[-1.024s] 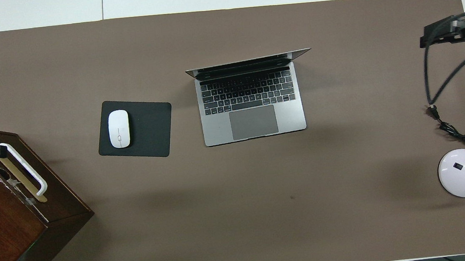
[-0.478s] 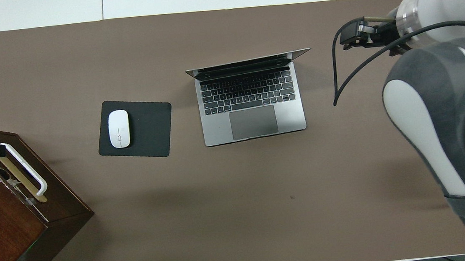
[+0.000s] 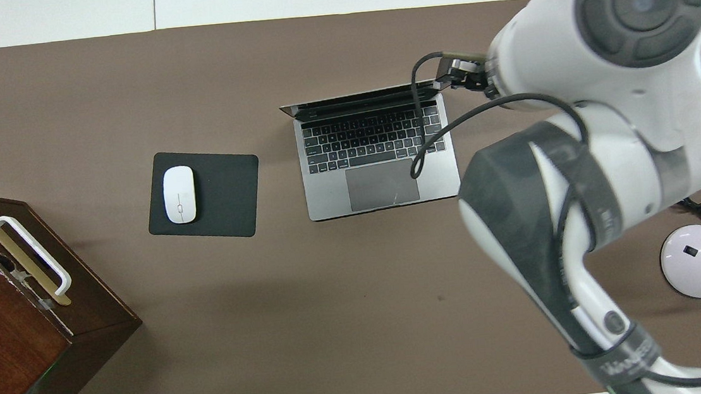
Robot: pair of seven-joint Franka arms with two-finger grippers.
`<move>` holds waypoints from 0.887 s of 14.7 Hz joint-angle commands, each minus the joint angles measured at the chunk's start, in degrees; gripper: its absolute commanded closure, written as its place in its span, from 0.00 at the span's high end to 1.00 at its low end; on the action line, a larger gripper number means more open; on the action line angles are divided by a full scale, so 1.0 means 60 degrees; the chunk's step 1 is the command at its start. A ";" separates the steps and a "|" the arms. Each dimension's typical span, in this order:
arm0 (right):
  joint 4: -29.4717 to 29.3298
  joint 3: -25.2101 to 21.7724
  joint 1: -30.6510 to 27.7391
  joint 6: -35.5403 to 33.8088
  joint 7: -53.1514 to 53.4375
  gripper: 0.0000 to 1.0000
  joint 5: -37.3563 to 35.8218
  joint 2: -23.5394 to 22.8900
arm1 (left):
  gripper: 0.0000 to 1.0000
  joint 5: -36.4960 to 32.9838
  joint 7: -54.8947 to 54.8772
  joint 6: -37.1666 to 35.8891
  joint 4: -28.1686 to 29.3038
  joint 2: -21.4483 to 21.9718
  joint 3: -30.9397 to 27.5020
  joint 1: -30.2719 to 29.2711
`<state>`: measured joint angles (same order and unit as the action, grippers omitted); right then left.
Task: Close laptop with both arms
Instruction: 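Reach the right gripper toward the laptop screen while the left gripper advances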
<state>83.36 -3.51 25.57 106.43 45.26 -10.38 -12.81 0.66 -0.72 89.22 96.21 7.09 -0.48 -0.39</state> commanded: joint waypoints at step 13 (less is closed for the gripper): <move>-0.2320 -0.0074 0.0280 0.0102 -0.2710 1.00 -0.1463 -0.1906 | 0.00 0.0388 0.0178 0.6614 0.5947 0.2595 0.0109 0.2421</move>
<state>73.97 -4.26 27.60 106.80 30.01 -19.15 -20.57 2.32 0.12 122.03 123.06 17.19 0.96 11.36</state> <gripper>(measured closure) 0.000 0.991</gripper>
